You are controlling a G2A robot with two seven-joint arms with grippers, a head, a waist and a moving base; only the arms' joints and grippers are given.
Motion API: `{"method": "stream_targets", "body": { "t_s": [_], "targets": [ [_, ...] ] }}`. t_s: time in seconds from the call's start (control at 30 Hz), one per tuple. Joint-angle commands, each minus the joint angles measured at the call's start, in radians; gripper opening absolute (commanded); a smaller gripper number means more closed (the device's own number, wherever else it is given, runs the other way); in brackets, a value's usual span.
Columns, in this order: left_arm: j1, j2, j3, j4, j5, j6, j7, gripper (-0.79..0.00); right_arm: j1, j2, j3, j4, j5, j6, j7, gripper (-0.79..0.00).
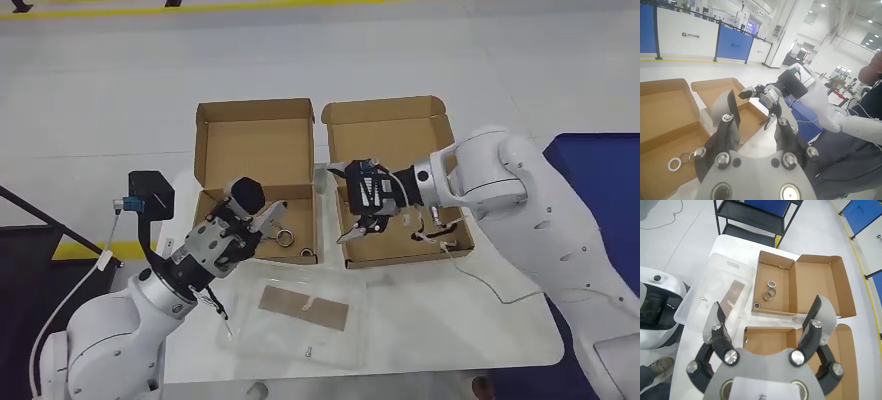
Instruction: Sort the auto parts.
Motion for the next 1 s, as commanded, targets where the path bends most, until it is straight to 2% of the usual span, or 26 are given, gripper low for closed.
{"method": "stream_targets", "body": {
  "t_s": [0.0,0.07,0.1,0.2,0.8,0.87,0.97],
  "targets": [
    [0.0,0.0,0.0,0.0,0.0,0.0,0.0,0.0,0.001,0.0,-0.001,0.0,0.0,0.0,0.0,0.0],
    [0.0,0.0,0.0,0.0,0.0,0.0,0.0,0.0,-0.002,-0.002,-0.005,-0.018,0.024,0.0,-0.028,0.0],
    [0.0,0.0,0.0,0.0,0.0,0.0,0.0,0.0,0.0,-0.005,-0.024,-0.048,0.068,0.0,-0.089,0.0],
    [-0.002,0.001,-0.015,0.02,-0.034,0.029,0.03,0.0,0.103,-0.012,-0.173,-0.103,0.002,0.0,-0.044,0.0],
    [-0.002,0.001,-0.015,0.02,-0.034,0.029,0.03,0.0,0.103,-0.012,-0.173,-0.103,0.002,0.0,-0.044,0.0],
    [-0.004,0.001,-0.016,0.031,-0.041,0.028,0.045,0.0,0.103,-0.012,-0.173,-0.103,0.002,0.0,-0.044,0.0],
    [-0.03,0.002,-0.047,0.077,-0.068,0.047,0.123,0.0,0.061,-0.001,-0.13,-0.114,0.035,0.0,-0.133,0.0]
  ]
}}
